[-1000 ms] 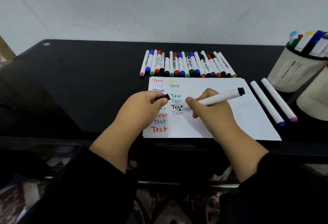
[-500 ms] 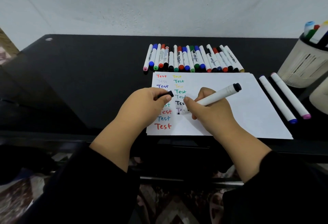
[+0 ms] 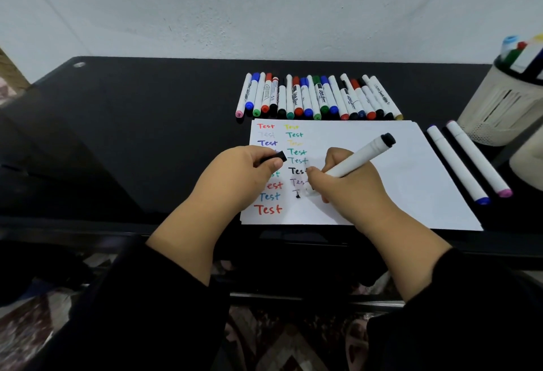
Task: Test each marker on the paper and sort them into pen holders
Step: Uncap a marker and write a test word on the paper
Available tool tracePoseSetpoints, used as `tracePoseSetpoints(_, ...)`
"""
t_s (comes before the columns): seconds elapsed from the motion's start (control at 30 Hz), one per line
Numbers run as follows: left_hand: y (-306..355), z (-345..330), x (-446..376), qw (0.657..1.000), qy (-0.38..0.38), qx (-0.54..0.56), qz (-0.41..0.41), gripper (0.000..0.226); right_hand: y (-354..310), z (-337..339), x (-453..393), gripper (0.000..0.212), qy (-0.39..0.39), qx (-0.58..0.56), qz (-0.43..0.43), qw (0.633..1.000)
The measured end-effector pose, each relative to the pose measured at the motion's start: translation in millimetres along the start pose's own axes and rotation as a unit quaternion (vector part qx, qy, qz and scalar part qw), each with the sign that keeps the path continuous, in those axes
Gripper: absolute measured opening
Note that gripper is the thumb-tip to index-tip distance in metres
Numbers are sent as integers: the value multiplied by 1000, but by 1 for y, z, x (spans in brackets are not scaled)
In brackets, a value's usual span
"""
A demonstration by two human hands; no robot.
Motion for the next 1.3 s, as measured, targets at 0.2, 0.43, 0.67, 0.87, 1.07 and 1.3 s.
tracePoseSetpoints(0.2,-1,-1,-1,1000,-1,0,1,36,1,4,0,29,8,-11,4,1000)
tracePoseSetpoints(0.43,-1,-2,-3,1000,-3,-8,7,36,1,3,1,32,7,-3,10,1000)
tracePoseSetpoints(0.67,-1,1,0,1000,-1,-3,1,36,3,6,-1,31,25,-14,4,1000)
tracePoseSetpoints(0.87,1,-1,1,1000,-1,-4,-1,35,2,7,2,35,16,-28,9,999)
tracePoseSetpoints(1.07,0,-1,1,1000,0,-5,-6,35,4,8,0,32,32,-28,13,999)
tracePoseSetpoints(1.3,1,-2,0,1000,-8,-15,-2,36,5,9,0,34,33,-32,10,999)
Point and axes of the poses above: each hand's wrist, its own x-axis away from the middle knuckle, its own z-axis out of the back of the hand, y = z × x, the point moved 1 cm from there along -x, towards the middle knuckle, and after that the axes turned 7 degrees about -y, right-handed, at the moved point
